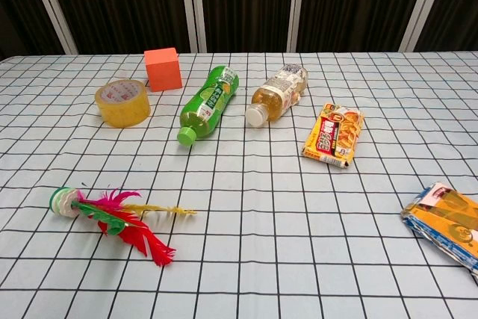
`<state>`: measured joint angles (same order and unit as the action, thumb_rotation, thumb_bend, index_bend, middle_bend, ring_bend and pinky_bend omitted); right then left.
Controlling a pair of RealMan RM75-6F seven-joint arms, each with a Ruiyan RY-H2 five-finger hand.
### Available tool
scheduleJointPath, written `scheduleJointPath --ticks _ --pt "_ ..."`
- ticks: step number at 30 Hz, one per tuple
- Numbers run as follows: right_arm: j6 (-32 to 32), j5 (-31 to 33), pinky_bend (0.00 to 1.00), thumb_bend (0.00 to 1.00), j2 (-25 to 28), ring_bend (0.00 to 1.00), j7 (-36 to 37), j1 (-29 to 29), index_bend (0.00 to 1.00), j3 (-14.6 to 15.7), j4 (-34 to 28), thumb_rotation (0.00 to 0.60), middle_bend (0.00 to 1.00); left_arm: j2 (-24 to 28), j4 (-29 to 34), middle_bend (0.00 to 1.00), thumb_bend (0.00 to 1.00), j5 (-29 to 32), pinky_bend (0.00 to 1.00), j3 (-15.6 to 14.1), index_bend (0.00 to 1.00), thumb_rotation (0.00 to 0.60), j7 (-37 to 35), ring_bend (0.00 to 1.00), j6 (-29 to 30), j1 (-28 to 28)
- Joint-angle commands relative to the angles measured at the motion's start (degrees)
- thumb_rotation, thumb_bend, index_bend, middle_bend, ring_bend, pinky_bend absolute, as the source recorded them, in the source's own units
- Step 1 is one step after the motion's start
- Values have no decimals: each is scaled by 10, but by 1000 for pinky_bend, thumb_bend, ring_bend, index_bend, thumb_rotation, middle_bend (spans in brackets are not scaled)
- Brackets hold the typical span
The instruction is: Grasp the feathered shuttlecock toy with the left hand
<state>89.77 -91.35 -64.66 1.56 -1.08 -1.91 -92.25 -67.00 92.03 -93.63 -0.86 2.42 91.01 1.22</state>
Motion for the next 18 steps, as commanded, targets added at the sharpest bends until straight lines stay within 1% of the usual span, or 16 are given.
scheduleJointPath --ticks 1,8,13,15,18 --pt "-1 0 0 339 0 0 0 0 0 0 0 600 0 0 1 0 86 1 0 0 0 600 1 0 -1 0" --pt "2 -1 0 339 2 0 2 1 0 1 -2 600 0 3 1 0 86 -5 0 -4 0 600 2 0 -1 0" --pt "0 -3 0 338 1 0 0 1 0 3 -3 600 0 15 2 0 94 -28 0 -18 14 600 7 0 -26 14" --pt "-2 -2 0 338 2 0 0 0 0 3 -3 600 0 20 4 0 105 -42 0 -23 35 600 14 0 -35 21" --pt "-4 0 0 338 3 0 2 0 0 3 -4 600 0 24 16 10 139 -58 0 -27 117 600 32 0 -53 35"
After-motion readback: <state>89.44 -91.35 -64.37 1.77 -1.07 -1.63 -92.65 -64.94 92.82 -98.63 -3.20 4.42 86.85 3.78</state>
